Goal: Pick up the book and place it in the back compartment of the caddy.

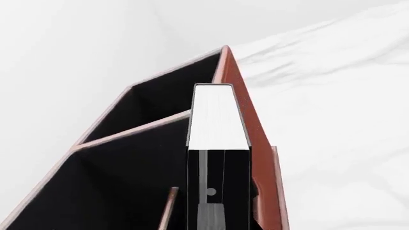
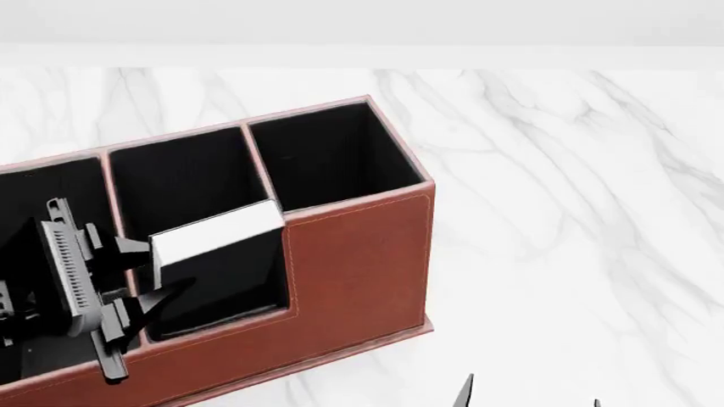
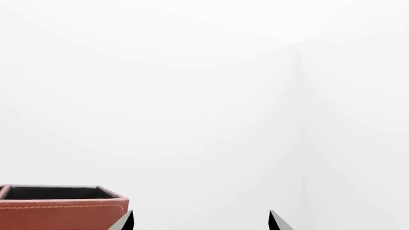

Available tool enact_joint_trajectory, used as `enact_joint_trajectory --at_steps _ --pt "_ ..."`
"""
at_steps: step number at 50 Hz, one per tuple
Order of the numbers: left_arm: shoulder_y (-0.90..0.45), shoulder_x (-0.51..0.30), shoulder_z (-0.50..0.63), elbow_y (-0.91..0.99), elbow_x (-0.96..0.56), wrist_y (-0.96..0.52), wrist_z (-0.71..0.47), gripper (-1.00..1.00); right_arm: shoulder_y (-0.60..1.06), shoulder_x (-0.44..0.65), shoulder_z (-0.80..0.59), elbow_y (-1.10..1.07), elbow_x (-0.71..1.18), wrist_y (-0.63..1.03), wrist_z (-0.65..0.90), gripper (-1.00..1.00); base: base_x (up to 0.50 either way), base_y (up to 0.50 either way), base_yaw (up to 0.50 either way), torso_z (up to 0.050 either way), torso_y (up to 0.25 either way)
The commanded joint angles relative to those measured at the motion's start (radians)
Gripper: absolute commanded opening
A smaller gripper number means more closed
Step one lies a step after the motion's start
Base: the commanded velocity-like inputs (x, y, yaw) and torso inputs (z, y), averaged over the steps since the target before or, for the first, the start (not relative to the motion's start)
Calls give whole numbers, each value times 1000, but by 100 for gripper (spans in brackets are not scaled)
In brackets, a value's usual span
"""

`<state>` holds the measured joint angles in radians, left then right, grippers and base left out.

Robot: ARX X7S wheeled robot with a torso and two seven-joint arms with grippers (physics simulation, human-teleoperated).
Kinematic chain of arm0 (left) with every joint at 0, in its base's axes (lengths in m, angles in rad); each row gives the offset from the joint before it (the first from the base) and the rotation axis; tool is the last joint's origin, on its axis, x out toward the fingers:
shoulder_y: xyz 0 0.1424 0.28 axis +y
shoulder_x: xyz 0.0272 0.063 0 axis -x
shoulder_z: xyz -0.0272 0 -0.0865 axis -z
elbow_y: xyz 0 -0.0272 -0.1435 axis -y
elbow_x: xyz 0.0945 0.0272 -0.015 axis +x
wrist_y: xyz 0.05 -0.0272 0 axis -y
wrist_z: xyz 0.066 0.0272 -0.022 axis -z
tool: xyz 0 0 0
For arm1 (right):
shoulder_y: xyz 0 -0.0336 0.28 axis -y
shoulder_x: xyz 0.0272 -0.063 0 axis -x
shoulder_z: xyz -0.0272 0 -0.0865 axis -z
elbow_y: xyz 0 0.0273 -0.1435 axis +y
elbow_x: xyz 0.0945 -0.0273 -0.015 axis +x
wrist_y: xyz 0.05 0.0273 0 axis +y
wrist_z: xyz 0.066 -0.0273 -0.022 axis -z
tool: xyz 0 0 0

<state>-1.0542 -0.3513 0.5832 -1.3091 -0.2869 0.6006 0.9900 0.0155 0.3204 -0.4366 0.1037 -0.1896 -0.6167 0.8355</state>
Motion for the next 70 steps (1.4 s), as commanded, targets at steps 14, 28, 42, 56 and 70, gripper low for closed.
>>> enact_joint_trajectory --at_steps 14,28,42,56,70 --pt "-15 34 -307 2 140 -25 -44 100 3 2 -8 0 3 5 2 100 0 0 0 1 0" --pt "277 -69 -343 699 85 -359 -122 100 5 3 -10 -1 4 13 4 100 0 0 0 0 0" --pt "555 -155 -381 1260 65 -642 -304 100 8 3 -11 -16 4 39 2 100 0 0 0 0 0" --pt "683 -193 -395 1567 95 -750 -410 100 15 14 12 -167 -13 168 -18 100 0 0 0 0 0" --pt "781 -242 -457 1820 82 -799 -471 100 -28 53 77 -497 -65 373 -51 100 0 0 0 0 0"
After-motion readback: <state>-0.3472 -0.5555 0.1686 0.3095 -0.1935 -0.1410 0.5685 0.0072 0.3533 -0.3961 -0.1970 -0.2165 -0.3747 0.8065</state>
